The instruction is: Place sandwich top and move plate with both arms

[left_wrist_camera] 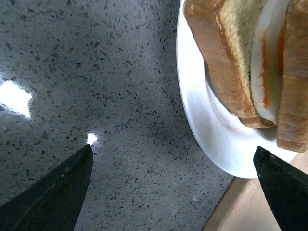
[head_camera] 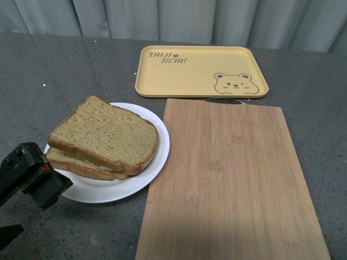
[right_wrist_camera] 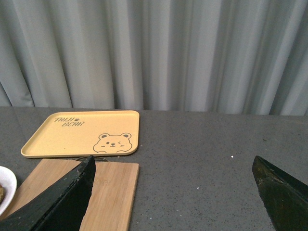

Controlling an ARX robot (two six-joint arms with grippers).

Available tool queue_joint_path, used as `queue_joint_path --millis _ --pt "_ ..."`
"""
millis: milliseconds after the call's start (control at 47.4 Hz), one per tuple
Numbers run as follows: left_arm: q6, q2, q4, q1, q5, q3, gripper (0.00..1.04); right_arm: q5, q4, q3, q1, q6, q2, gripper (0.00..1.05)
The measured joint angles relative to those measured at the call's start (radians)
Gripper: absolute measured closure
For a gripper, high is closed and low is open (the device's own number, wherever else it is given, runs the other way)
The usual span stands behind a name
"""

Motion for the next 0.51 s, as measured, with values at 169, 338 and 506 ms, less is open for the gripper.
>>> queue_joint_path --millis 169,338,506 --pt "-0.056 0.062 0.031 -0.019 -0.006 0.029 0.07 0.0 0.0 0.0 0.0 0.0 0.0 0.09" --pt "-0.095 0.112 0.034 -0.037 -0.012 0.072 0.07 0.0 0.0 0.0 0.0 0.0 0.0 0.09" --pt "-0.138 0.176 0.019 -0.043 -0.022 0.111 0.24 0.0 0.0 0.0 0.0 0.0 0.0 0.09"
